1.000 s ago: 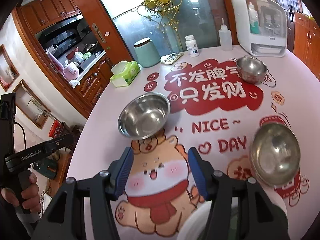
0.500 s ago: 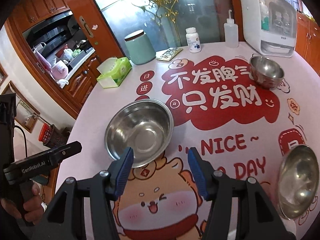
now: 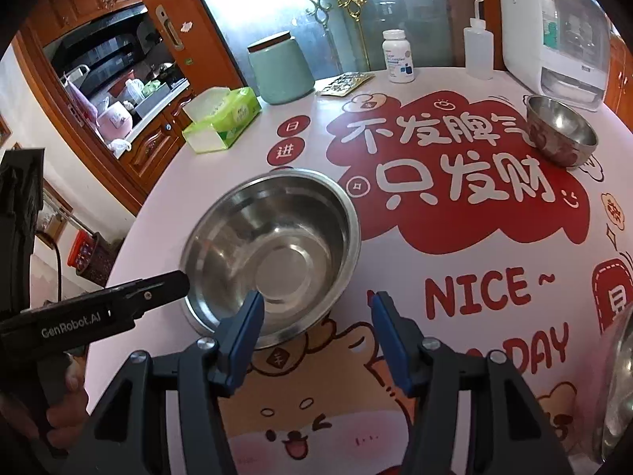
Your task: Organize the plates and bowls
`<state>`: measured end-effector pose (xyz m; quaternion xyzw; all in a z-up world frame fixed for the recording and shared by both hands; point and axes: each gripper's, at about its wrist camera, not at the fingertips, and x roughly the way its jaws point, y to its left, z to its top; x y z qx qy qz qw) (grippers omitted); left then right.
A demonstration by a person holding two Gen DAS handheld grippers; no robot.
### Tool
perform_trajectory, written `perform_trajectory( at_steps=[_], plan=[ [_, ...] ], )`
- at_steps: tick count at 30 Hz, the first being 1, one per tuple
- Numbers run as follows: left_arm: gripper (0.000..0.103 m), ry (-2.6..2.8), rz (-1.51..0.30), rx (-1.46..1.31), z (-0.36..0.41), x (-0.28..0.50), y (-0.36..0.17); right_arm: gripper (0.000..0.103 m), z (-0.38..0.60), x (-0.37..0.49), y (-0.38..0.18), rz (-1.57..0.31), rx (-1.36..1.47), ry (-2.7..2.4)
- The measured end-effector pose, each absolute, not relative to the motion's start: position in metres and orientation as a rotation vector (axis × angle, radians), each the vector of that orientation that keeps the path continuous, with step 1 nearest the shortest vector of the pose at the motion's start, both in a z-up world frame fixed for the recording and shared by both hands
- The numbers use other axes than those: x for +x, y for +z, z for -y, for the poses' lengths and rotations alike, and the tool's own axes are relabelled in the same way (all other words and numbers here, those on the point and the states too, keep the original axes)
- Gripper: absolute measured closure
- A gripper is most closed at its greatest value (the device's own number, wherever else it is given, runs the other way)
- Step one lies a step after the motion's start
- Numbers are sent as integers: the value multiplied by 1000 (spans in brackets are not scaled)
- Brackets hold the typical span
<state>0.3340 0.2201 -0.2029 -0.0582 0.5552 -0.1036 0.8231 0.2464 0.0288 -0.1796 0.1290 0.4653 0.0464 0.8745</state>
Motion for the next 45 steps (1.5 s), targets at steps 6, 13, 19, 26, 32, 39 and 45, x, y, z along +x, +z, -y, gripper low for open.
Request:
perform_trajectory(
  at_steps=[6,13,19,26,32,39,45],
  plan=[
    [38,-236,-1206,-114,-214,342,-221,47,-23,253,-191,-980,270,95],
    [58,-275,-1216,-109,-207,345,-229,58,-29,255,-195,-971,250,131],
    [73,-299,-1223,-98,-203,345,-230,71,-31,256,-196,-978,253,143],
    [82,-321,-1218,-92,-198,344,-227,78,-30,256,-194,-981,256,149],
    [82,-327,-1221,-84,-200,341,-223,78,-30,252,-189,-987,263,151],
    [82,-354,-1190,-67,-198,331,-206,78,-28,238,-171,-960,260,138],
    [82,-383,-1161,-52,-198,310,-186,78,-26,215,-152,-931,256,126]
  ],
)
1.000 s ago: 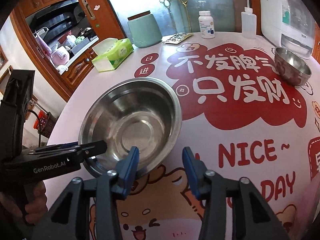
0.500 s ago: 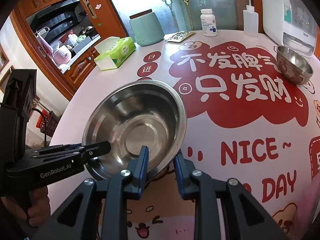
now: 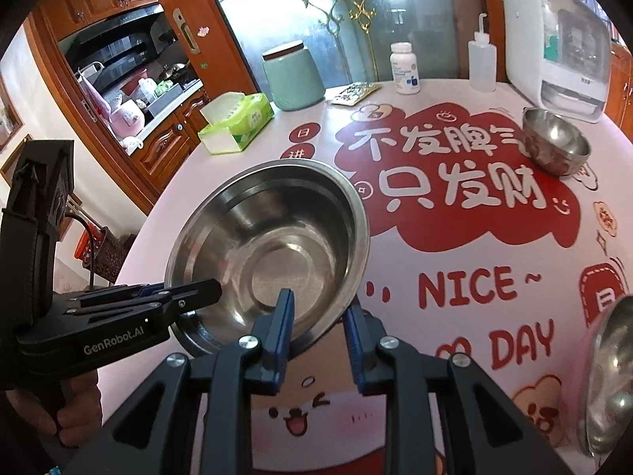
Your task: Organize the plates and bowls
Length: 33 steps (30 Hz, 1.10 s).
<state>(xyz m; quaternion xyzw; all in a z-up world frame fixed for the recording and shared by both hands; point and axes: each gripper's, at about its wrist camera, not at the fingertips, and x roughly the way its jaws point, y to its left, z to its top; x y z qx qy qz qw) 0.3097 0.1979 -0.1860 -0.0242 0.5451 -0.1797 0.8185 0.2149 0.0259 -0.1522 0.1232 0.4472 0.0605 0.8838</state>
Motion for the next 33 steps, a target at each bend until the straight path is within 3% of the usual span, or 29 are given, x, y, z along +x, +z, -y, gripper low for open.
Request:
perform_trajectory(
  at_steps=[16,33],
  plan=[
    [81,-437,-1099,11,-199,220,-144,78,-23,129,-122,-886,274,109],
    [81,-357,-1106,-29,-195,122,-135,78,-14,51,-111,-906,203,224]
  ],
)
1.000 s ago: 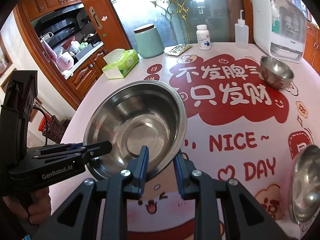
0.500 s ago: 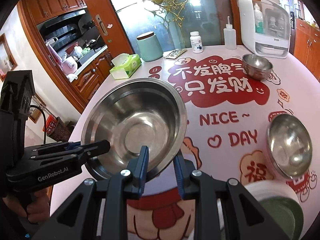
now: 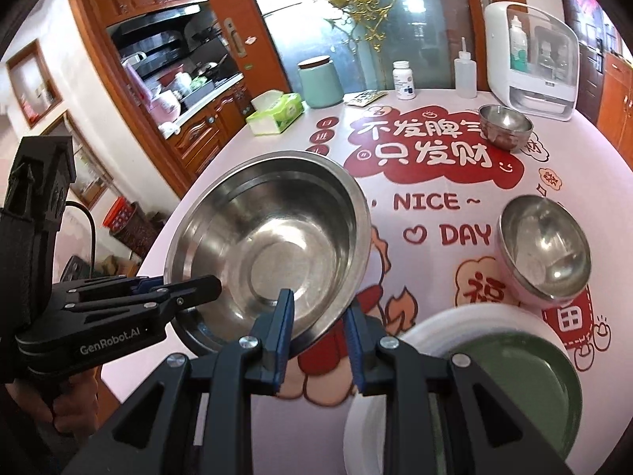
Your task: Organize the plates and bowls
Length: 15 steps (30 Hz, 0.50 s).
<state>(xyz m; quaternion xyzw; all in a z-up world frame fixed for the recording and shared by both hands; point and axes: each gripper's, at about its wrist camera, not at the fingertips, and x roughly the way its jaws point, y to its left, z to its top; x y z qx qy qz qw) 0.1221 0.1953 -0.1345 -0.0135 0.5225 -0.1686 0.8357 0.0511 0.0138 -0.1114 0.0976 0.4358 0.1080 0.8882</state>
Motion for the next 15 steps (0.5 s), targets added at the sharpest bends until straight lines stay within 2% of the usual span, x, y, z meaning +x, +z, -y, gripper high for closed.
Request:
perform_trajectory(
  at_steps=[15],
  plan=[
    [80,-238,-1203,-86,-202,54,-168,79,-21,5,-138,-1007,81,356]
  ],
)
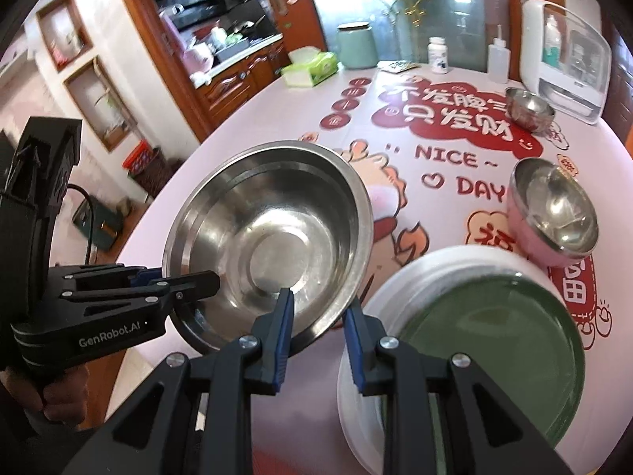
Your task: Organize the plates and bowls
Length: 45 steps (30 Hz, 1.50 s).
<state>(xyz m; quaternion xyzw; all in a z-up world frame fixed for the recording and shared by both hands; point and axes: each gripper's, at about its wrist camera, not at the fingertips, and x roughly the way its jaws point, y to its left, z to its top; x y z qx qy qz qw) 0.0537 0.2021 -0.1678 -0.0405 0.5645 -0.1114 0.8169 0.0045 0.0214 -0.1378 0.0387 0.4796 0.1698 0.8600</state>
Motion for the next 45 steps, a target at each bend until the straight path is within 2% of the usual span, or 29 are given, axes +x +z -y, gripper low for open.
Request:
perform_trajectory(
  at_steps=[12,34,40,42,45],
  plan=[
    [80,-195,-1297,-90,-208,32,-194,79,-28,-6,-166,-1138,73,415],
    [78,-209,-1345,-53,-201,36,-207,79,-25,-5,-178,-1208,122,404],
    [76,-199,-1328,-34,-201,36,-203,75,-22,-3,-174,-1198,112,374],
    [76,-195,-1317,-36,-203,35,-201,68,-18,-2,-173,-1193,130,369],
    [76,-184,-1300,-38,-207,36,-196,63,-11,-1,-169,-1171,155,366]
  ],
)
